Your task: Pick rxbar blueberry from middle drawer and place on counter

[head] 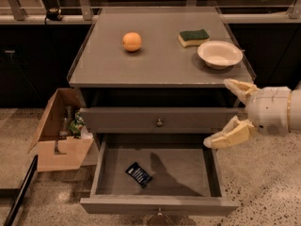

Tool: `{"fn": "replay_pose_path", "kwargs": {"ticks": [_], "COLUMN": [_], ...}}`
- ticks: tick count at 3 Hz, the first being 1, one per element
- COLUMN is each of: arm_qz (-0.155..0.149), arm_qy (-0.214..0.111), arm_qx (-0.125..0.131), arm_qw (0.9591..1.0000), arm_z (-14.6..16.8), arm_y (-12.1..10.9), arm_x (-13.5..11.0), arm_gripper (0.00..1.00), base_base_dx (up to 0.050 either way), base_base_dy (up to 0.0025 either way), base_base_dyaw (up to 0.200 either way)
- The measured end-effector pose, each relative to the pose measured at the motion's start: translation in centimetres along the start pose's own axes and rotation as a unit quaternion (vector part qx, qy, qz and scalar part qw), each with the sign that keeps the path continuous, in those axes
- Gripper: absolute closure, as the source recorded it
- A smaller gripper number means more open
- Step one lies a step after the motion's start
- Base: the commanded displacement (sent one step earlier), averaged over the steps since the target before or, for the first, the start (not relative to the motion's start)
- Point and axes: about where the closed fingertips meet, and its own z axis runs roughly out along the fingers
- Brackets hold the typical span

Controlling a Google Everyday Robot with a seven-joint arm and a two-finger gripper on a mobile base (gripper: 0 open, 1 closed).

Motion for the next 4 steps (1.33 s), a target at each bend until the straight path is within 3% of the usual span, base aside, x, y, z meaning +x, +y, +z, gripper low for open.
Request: {"fn": "replay_pose_path", "kwargs": {"ticks": [2,4], "arm_qz": [-0.011,0.013], "arm_qy": [-0.009,0.016], "arm_qx": [0.013,0.006], "arm_qw": [0.9998,0.9998], "arm_z": [0.3,2.7], "arm_y": [-0.1,1.2], "arm_x": [0.1,2.9], "arm_gripper": [0.0,0.0], "base_base_dx": [0.0,0.0], "base_base_dy": [0.0,0.0], "base_base_dyaw": [0.0,0.0]}}
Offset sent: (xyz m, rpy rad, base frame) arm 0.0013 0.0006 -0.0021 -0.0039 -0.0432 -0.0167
